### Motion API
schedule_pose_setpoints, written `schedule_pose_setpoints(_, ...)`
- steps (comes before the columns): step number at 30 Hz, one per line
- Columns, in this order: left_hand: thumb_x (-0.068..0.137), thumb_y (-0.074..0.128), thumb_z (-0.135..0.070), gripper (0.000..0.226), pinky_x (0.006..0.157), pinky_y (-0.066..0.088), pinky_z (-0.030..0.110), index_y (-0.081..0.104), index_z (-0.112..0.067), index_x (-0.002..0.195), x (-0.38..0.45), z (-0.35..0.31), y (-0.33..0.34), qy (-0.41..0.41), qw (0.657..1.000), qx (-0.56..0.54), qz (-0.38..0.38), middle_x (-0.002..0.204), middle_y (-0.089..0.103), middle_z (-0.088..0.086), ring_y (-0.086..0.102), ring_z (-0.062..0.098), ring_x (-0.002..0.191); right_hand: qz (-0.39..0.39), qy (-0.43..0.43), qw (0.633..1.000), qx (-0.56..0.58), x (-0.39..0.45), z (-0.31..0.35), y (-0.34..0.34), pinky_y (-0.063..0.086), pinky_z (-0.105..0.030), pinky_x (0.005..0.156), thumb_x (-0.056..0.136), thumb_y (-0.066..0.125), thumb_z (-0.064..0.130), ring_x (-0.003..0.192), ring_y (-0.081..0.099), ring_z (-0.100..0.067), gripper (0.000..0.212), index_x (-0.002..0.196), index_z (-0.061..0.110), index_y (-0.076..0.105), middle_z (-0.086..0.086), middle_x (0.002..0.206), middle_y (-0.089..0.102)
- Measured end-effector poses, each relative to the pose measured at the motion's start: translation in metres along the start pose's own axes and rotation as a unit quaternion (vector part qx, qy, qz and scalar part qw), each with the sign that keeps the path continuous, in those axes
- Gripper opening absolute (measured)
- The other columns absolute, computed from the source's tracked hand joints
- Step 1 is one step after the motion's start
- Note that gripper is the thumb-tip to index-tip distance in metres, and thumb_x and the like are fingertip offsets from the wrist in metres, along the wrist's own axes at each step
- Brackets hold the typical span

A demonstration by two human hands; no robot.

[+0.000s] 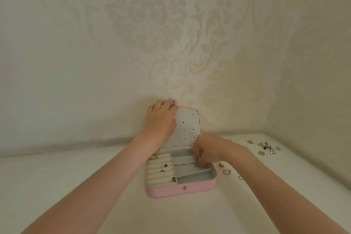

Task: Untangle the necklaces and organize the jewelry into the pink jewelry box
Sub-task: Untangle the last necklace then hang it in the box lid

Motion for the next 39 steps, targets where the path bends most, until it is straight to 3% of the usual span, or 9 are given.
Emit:
schedule_pose_setpoints(4, 0.091, 0.049, -0.014, 0.036, 0.094, 0.028, 0.032, 0.052, -0.016, 0.127, 0.009, 0.002, 0.000, -0.021, 1.000, -0.011, 0.000, 0.129, 0.051, -0.002, 0.042, 0.023, 0.119, -0.132, 0.037, 0.952, 0.274, -0.002, -0.013, -0.025, 0.051, -0.027, 0.074, 0.079, 0.065, 0.006, 0.073, 0.057, -0.014, 0.006, 0.074, 0.010, 0.064, -0.003, 0.077, 0.063)
schedule_pose_setpoints(8, 0.096, 0.044, -0.016, 0.023, 0.085, 0.028, 0.030, 0.062, -0.016, 0.109, 0.025, 0.003, 0.001, -0.022, 0.999, 0.025, 0.010, 0.108, 0.061, 0.003, 0.048, 0.025, 0.105, -0.177, 0.061, 0.788, 0.586, -0.008, -0.012, -0.040, 0.054, -0.023, 0.063, 0.087, 0.056, -0.002, 0.065, 0.062, -0.018, 0.005, 0.084, 0.002, 0.058, -0.012, 0.079, 0.066)
schedule_pose_setpoints(11, 0.077, 0.068, -0.010, 0.008, 0.073, 0.036, 0.031, 0.066, -0.016, 0.082, 0.031, 0.000, 0.003, -0.005, 0.998, 0.065, 0.011, 0.082, 0.063, 0.001, 0.056, 0.024, 0.083, -0.204, 0.069, 0.759, 0.615, -0.006, -0.011, -0.047, 0.052, -0.019, 0.057, 0.086, 0.057, -0.002, 0.063, 0.060, -0.017, 0.004, 0.085, 0.002, 0.058, -0.013, 0.078, 0.066)
schedule_pose_setpoints(13, 0.048, 0.083, -0.001, 0.029, 0.056, 0.040, 0.027, 0.061, -0.015, 0.061, 0.031, -0.003, 0.006, 0.023, 0.994, 0.105, -0.007, 0.060, 0.058, 0.000, 0.055, 0.022, 0.057, -0.230, 0.075, 0.748, 0.618, -0.005, -0.013, -0.051, 0.051, -0.018, 0.055, 0.087, 0.057, -0.001, 0.060, 0.058, -0.016, 0.008, 0.081, 0.004, 0.058, -0.012, 0.076, 0.065)
schedule_pose_setpoints(23, 0.023, 0.089, -0.004, 0.048, 0.050, 0.035, 0.020, 0.056, -0.020, 0.055, 0.033, 0.003, 0.014, 0.067, 0.985, 0.159, 0.023, 0.050, 0.049, -0.005, 0.049, 0.017, 0.045, -0.247, 0.064, 0.728, 0.637, -0.007, -0.017, -0.053, 0.051, -0.016, 0.054, 0.086, 0.057, -0.005, 0.061, 0.057, -0.017, 0.005, 0.089, -0.003, 0.061, -0.015, 0.074, 0.063)
schedule_pose_setpoints(31, 0.042, 0.083, -0.001, 0.038, 0.046, 0.029, 0.021, 0.055, -0.015, 0.063, 0.025, -0.008, -0.014, 0.097, 0.986, 0.138, -0.015, 0.054, 0.053, -0.004, 0.049, 0.019, 0.044, -0.308, 0.099, 0.716, 0.619, -0.005, -0.021, -0.062, 0.051, -0.016, 0.052, 0.086, 0.057, -0.006, 0.061, 0.057, -0.017, 0.013, 0.077, 0.002, 0.061, -0.012, 0.073, 0.061)
schedule_pose_setpoints(34, 0.085, 0.054, -0.014, 0.007, 0.058, 0.044, 0.031, 0.056, -0.013, 0.091, 0.018, -0.021, -0.037, 0.071, 0.992, 0.011, 0.104, 0.087, 0.063, 0.004, 0.053, 0.022, 0.070, -0.293, 0.106, 0.753, 0.579, -0.006, -0.019, -0.065, 0.051, -0.020, 0.059, 0.085, 0.060, -0.002, 0.062, 0.055, -0.015, 0.007, 0.080, 0.001, 0.064, -0.009, 0.073, 0.060)
schedule_pose_setpoints(36, 0.085, 0.051, -0.019, 0.008, 0.071, 0.048, 0.031, 0.058, -0.019, 0.089, 0.003, -0.026, -0.052, 0.076, 0.978, -0.077, 0.176, 0.087, 0.064, -0.001, 0.050, 0.013, 0.073, -0.255, 0.102, 0.793, 0.544, -0.010, -0.016, -0.066, 0.050, -0.020, 0.062, 0.085, 0.061, 0.000, 0.063, 0.054, -0.014, 0.005, 0.085, 0.000, 0.065, -0.008, 0.074, 0.061)
schedule_pose_setpoints(39, 0.080, 0.060, -0.022, 0.003, 0.069, 0.045, 0.021, 0.059, -0.025, 0.079, -0.025, -0.033, -0.054, 0.115, 0.944, -0.150, 0.269, 0.080, 0.061, -0.013, 0.054, 0.003, 0.072, -0.183, 0.079, 0.825, 0.529, -0.016, -0.009, -0.066, 0.050, -0.020, 0.062, 0.086, 0.060, 0.001, 0.063, 0.056, -0.014, 0.007, 0.090, -0.002, 0.066, -0.010, 0.077, 0.062)
Point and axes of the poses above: each hand's wrist, its own x-axis towards the middle knuckle, its own y-axis out of the palm, z = x × y, the point moved 1 cm from there along x, towards the middle knuckle
